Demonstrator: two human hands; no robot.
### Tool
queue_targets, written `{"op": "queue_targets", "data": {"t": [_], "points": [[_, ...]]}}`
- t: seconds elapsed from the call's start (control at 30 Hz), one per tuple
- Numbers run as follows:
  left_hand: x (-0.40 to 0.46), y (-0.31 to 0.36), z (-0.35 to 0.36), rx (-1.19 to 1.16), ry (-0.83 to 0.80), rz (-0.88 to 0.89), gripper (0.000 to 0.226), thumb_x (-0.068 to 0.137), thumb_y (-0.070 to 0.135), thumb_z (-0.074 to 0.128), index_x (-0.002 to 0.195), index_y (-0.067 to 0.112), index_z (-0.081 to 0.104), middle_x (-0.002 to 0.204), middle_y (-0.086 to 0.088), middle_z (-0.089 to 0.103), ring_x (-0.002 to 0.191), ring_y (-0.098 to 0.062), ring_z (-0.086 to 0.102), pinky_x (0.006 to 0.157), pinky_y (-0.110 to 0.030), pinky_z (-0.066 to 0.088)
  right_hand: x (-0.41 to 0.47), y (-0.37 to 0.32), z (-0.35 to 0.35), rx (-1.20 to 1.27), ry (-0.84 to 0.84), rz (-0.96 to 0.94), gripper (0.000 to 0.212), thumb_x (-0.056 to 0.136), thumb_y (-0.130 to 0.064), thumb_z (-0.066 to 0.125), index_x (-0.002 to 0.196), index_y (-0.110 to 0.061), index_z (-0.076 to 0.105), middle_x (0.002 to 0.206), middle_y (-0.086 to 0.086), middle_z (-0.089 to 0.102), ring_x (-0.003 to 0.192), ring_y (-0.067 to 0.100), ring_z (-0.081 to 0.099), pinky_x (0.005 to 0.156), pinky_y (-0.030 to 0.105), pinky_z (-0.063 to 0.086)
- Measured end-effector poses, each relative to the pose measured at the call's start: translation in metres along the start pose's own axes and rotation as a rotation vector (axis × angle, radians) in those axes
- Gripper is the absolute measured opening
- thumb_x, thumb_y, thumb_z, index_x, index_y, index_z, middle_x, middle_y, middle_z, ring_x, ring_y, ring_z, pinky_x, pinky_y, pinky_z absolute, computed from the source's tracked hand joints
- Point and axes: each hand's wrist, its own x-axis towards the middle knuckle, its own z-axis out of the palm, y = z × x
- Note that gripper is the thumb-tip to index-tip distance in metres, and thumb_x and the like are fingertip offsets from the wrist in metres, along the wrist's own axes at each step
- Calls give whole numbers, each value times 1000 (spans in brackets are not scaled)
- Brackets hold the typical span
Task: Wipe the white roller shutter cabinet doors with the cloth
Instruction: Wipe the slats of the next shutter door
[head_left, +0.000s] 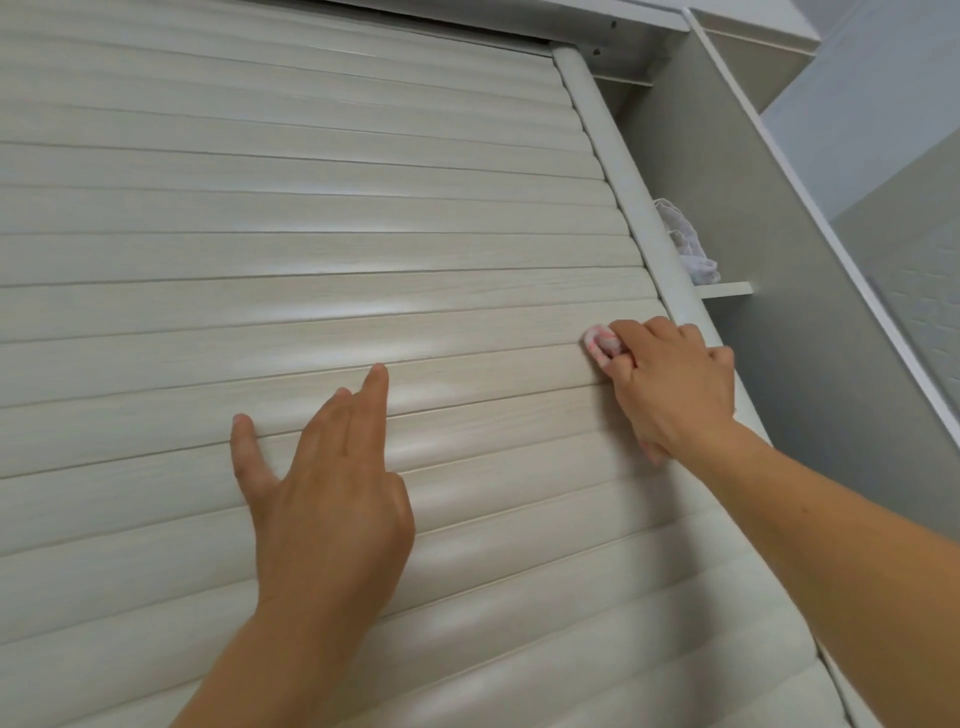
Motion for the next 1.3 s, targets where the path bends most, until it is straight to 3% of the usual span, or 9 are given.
{"op": "queue_targets", "data": {"t": [0.23,0.3,0.4,0.47,0.63,0.87,1.07,1.17,1.3], "points": [[0,-2,-14,-458,51,-106,77,69,13,28,144,26,25,119,12,51,102,26,32,117,-41,8,-23,-67,1,120,67,-96,36,90,-36,25,110,-34,54,114,-8,53,107,19,40,76,32,18],[2,-6,-18,-550,109,-122,76,68,11,30,144,23,29,118,12,48,103,20,37,114,-38,21,-32,-98,3,159,110,-174,50,80,-43,11,104,-35,55,109,-10,54,104,18,40,73,32,15],[3,-14,-21,-591,173,-129,74,69,10,32,143,19,31,126,9,44,113,9,37,99,-4,24,-46,-145,3,195,143,-268,55,75,-43,11,101,-33,59,106,-8,57,101,21,43,70,34,15],[3,-17,-24,-621,198,-140,74,69,8,32,142,17,31,128,11,39,117,8,37,97,-7,27,-54,-171,-1,207,152,-336,52,80,-43,14,104,-32,60,107,-8,57,102,21,42,70,35,15],[0,-29,-32,-620,260,-162,65,77,10,34,142,13,32,125,7,33,102,30,29,83,8,22,-67,-214,-6,278,-1,-512,33,93,-40,31,121,-35,49,123,-10,48,112,17,33,78,36,16],[-6,-40,-36,-521,230,-126,72,70,7,30,142,12,30,132,-10,38,118,-9,36,98,-18,28,-52,-170,0,141,102,-438,61,74,-49,8,111,-39,55,113,-14,56,105,18,45,75,36,17],[-10,-37,-34,-480,205,-49,71,72,6,31,142,14,32,127,5,34,111,7,33,90,7,17,-28,-75,6,110,78,-48,35,87,-36,29,111,-38,54,119,-7,54,108,21,42,79,36,21],[-12,-38,-27,-385,194,33,64,71,2,34,134,9,41,123,-4,49,116,-17,46,108,-28,32,-27,-72,6,123,51,71,30,92,-29,37,117,-34,53,124,-4,51,113,22,39,85,38,24],[-15,-45,-14,-183,127,142,51,71,11,26,118,13,45,109,-11,61,107,-33,57,102,-63,28,-46,-123,12,153,129,-74,38,87,-39,30,115,-34,55,126,-7,53,111,24,45,82,37,23]]}}
